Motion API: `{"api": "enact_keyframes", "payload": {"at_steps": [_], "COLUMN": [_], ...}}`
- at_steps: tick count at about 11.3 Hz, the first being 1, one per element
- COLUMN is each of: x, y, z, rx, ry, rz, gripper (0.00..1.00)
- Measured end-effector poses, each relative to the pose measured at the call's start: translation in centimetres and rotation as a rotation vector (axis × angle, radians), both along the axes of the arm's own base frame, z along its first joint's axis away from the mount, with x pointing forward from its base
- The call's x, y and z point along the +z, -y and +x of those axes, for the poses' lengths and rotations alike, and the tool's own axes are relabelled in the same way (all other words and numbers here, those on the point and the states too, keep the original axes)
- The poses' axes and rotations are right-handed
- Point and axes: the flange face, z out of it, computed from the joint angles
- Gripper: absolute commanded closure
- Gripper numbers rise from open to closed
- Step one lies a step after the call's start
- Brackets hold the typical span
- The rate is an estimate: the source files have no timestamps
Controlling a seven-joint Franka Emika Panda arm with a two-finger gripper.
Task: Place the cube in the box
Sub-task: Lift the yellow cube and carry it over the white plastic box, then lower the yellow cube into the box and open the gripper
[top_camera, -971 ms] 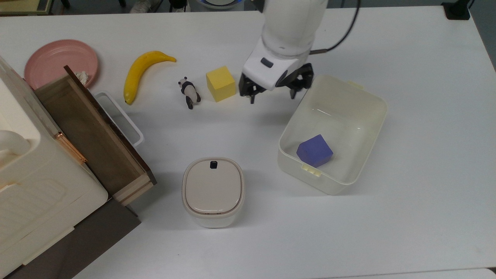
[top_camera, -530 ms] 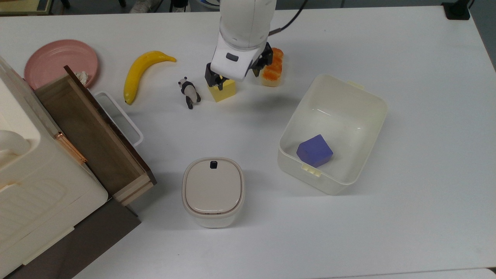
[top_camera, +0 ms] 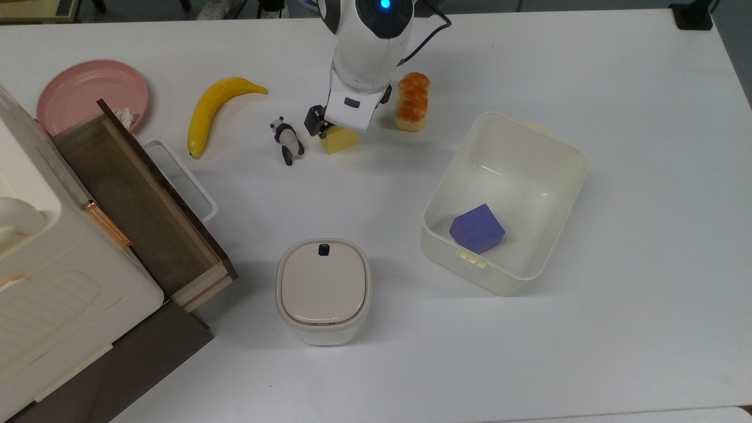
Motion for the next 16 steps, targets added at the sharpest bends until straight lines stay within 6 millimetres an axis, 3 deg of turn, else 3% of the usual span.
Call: {"api": "enact_keyframes", "payload": {"at_steps": [2,4,6,7,9,10,11,13,14,15,16], "x": [-2.2,-2.1,1.4,5.1,14.6,18.3,20.0,19.2,18.0,16.7,15.5], "y": [0.2,0.4,0.9,0.8,-0.8,-1.6,-2.8,-7.1,-9.6,-12.1,-14.7], "z": [-1.2,-1.2,0.3,1.7,4.6,5.5,6.2,8.3,9.3,9.8,10.2], "rx": [0.031,0.035,0.017,-0.021,-0.114,-0.172,-0.24,-0.348,-0.375,-0.406,-0.456], "ry": [-0.004,0.002,0.043,0.07,0.145,0.192,0.228,0.267,0.289,0.305,0.331], "rz": [-0.019,-0.018,-0.018,0.01,0.132,0.171,0.198,0.225,0.24,0.253,0.271], "gripper": [0.78,0.84,0.86,0.86,0.85,0.84,0.82,0.79,0.47,0.29,0.0]}}
